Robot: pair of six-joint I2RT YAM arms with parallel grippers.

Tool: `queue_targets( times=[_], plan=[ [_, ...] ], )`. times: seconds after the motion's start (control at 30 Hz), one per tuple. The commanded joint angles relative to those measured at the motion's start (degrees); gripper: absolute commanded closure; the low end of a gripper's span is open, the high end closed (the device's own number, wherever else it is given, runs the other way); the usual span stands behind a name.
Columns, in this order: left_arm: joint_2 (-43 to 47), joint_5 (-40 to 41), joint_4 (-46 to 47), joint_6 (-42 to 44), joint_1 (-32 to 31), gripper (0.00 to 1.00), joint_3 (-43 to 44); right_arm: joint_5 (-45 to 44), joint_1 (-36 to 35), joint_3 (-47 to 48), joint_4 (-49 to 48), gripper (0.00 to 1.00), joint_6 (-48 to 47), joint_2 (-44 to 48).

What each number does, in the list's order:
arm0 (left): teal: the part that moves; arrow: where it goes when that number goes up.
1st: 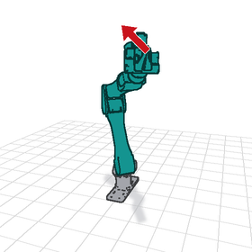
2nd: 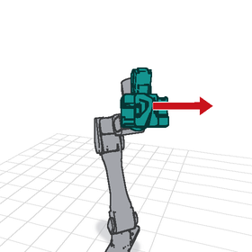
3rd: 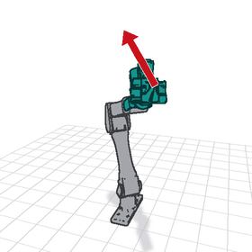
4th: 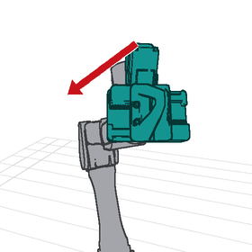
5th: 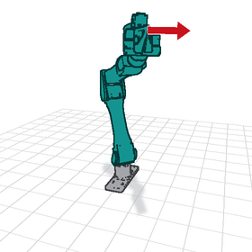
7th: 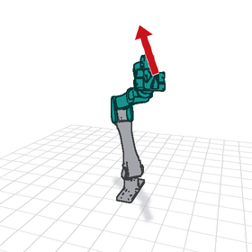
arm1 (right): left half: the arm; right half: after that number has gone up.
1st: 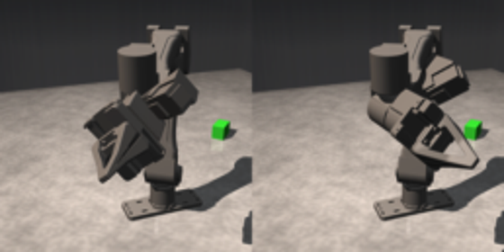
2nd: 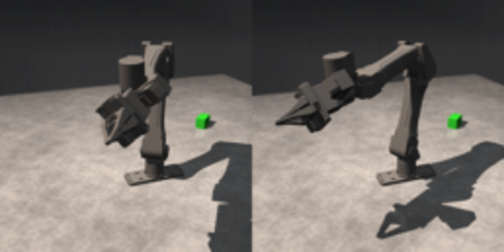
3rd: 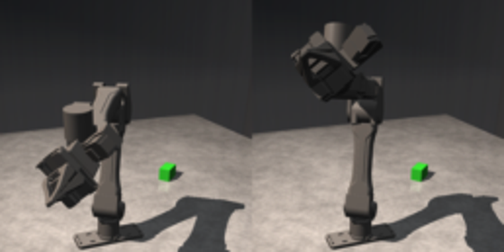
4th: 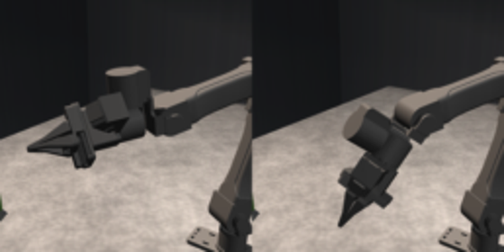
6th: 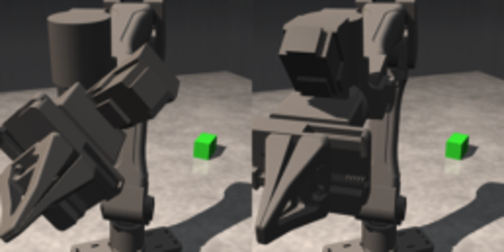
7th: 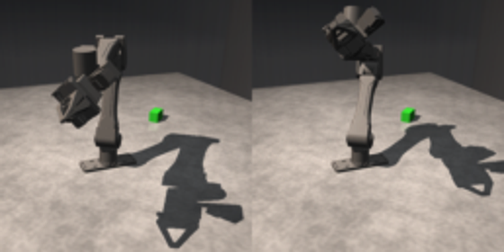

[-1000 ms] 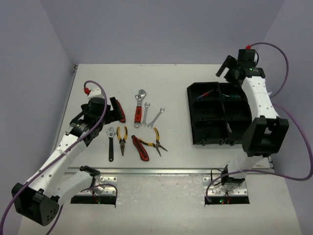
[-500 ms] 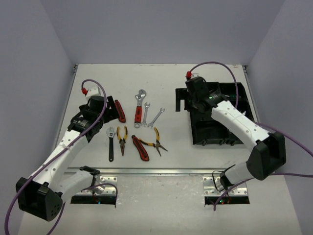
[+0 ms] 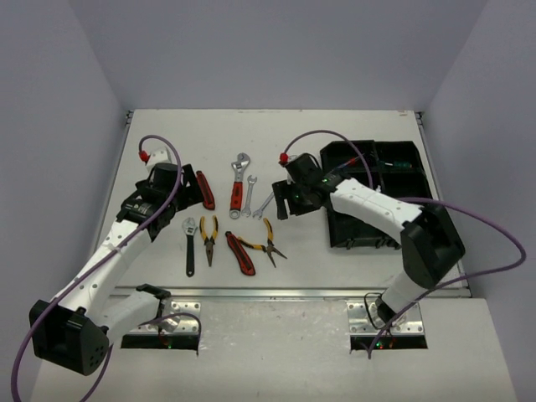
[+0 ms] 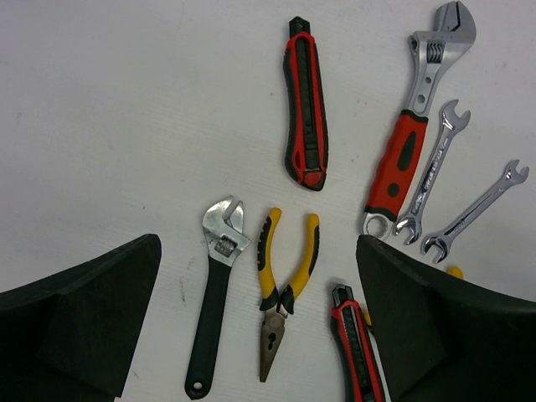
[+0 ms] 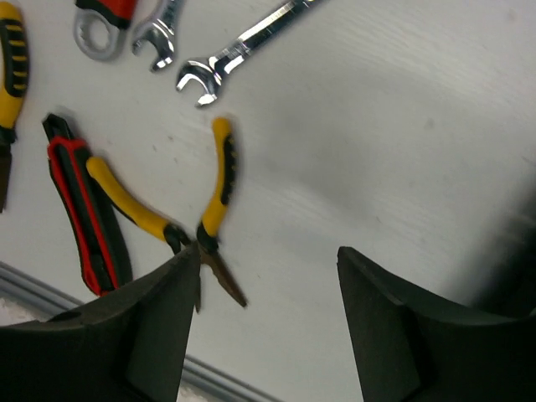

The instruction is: Sort the tools into containers

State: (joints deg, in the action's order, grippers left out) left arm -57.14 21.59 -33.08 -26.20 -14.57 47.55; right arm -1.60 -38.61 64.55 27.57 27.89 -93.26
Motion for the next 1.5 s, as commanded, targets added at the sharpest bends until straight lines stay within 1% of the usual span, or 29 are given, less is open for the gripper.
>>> queue_targets(
  times=[0.0, 0.07, 0.2, 0.3, 0.43, 0.5, 0.67, 0.73, 0.87, 1.0, 1.2, 1.3, 1.43, 1.47],
  plan=[
    [0.2, -1.1, 1.5, 0.1, 0.6, 0.00, 1.3, 1.8, -2.6, 9.6, 0.8, 0.34, -2.7, -10.7],
    [0.5, -1.7, 1.9, 0.5, 0.6, 0.00, 1.0, 2.1, -3.7, 13.0, 1.7, 0.36, -2.0, -16.2],
    [0.5, -2.3, 2.3, 1.0, 0.6, 0.00, 1.0, 0.3, -5.5, 18.2, 3.7, 0.36, -1.3, -22.0],
    [0.4, -3.2, 2.4, 1.4, 0.7, 0.00, 1.0, -4.8, -6.9, 24.4, 8.0, 0.44, -0.4, -28.1],
    [1.3, -3.6, 2.6, 1.5, 0.7, 0.00, 0.9, -5.4, -7.4, 25.0, 10.3, 0.62, 0.1, -31.3],
    [1.6, -3.9, 2.8, 1.7, 0.7, 0.00, 0.8, -5.1, -7.5, 24.2, 10.7, 0.73, 0.5, -31.8],
    [1.9, -4.4, 2.8, 1.9, 0.7, 0.00, 0.8, -5.4, -7.9, 22.6, 10.7, 0.91, 0.4, -31.0],
    [2.3, -4.4, 2.8, 1.9, 0.7, 0.00, 0.7, -6.6, -8.1, 22.7, 11.5, 1.00, 0.3, -29.7],
    [2.8, -4.2, 2.9, 2.0, 0.7, 0.00, 0.5, -7.2, -8.4, 20.7, 10.4, 1.00, 0.4, -25.6],
    [2.8, -4.3, 3.0, 2.1, 0.7, 0.00, 0.5, -9.1, -8.6, 17.2, 7.9, 1.00, 0.0, -18.2],
    [3.0, -4.4, 3.0, 2.2, 0.7, 0.00, 0.5, -16.5, -8.2, 13.9, 7.0, 1.00, -0.6, -6.8],
    [3.1, -4.5, 3.0, 2.3, 0.7, 0.00, 0.5, -18.6, -6.2, 13.4, 6.5, 1.00, -0.1, -2.9],
    [3.5, -4.4, 3.0, 2.3, 0.7, 0.00, 0.5, -20.4, -1.8, 11.2, 4.5, 1.00, 1.2, 2.4],
    [3.8, -4.4, 3.1, 2.3, 0.7, 0.00, 0.5, -20.0, 0.6, 9.8, 2.5, 1.00, 2.0, 5.1]
  ],
)
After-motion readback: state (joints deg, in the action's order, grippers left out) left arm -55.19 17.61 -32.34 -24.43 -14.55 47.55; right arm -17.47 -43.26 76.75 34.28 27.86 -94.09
